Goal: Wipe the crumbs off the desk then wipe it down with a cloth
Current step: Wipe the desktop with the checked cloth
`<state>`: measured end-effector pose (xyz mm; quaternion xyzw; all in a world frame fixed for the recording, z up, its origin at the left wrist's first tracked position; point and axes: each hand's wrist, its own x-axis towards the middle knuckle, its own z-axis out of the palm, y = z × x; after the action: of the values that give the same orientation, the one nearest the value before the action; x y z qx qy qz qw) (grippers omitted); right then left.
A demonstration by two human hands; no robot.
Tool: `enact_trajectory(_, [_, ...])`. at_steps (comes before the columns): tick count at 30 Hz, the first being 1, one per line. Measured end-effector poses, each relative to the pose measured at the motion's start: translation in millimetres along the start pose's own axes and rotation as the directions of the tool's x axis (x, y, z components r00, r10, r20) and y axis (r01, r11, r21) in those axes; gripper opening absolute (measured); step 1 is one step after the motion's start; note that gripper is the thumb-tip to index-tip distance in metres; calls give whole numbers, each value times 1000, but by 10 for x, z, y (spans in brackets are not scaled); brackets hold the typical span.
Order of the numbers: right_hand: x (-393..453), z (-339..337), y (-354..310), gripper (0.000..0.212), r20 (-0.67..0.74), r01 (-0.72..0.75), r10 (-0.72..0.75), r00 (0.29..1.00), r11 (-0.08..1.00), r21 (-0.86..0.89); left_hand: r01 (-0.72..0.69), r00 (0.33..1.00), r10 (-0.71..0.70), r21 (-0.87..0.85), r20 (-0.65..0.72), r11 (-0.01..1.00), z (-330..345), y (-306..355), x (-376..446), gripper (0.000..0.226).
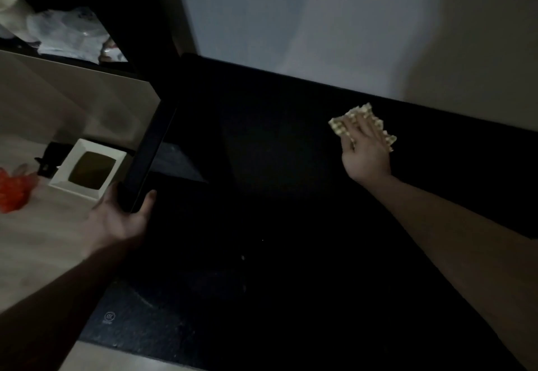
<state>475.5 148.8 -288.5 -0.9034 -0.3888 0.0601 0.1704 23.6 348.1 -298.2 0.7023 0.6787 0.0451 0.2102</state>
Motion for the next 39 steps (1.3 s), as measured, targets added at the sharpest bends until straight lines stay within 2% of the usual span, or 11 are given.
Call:
enact_trajectory(6, [-1347, 79, -288, 49, 104, 305, -317, 943, 945, 119, -40, 999, 39, 39, 18, 998, -96, 55, -79, 98])
enact_trajectory(11, [-2755, 18, -537, 52, 143, 384, -422, 895, 894, 230, -84, 996, 83, 77, 22, 993, -130, 71, -111, 98])
enact_trajectory(15, [-3523, -64, -599, 41, 186, 496, -527, 829, 847, 192, -170, 985, 168, 51, 43, 984, -136, 32, -137, 99])
enact_trajectory(17, [-3637, -136, -595, 38, 227, 442, -505, 833, 853, 276, -241, 970, 238, 54, 55, 969, -156, 10, -200, 100])
enact_trajectory(21, [-3251, -401, -604, 34, 220, 176, -342, 914, 821, 543, -396, 918, 396, 87, 16, 914, -136, 129, -487, 89])
enact_trajectory(24, [-2505, -609, -526, 40, 120, -13, -76, 990, 794, 608, -462, 887, 457, 139, 69, 876, 16, 363, -763, 88])
enact_trajectory(27, [-1663, -763, -253, 34, -73, -27, 70, 995, 877, 479, -386, 918, 363, 141, 161, 912, 198, 581, -966, 106])
enact_trajectory(31, [-774, -816, 190, 38, -159, -46, 103, 982, 945, 325, -297, 951, 272, 189, 148, 936, 373, 720, -1040, 123])
enact_trajectory(34, [-304, -638, 450, 43, -56, -43, 55, 997, 981, 190, -320, 947, 314, 224, 60, 921, 449, 693, -1100, 118])
enact_trajectory(37, [-165, -381, 540, 46, 125, -115, 114, 986, 993, 0, -316, 941, 335, 236, -46, 919, 479, 699, -1171, 108])
enact_trajectory(39, [-230, -253, 498, 50, 86, -131, 136, 987, 989, -62, -308, 940, 331, 212, -86, 928, 498, 717, -1168, 100])
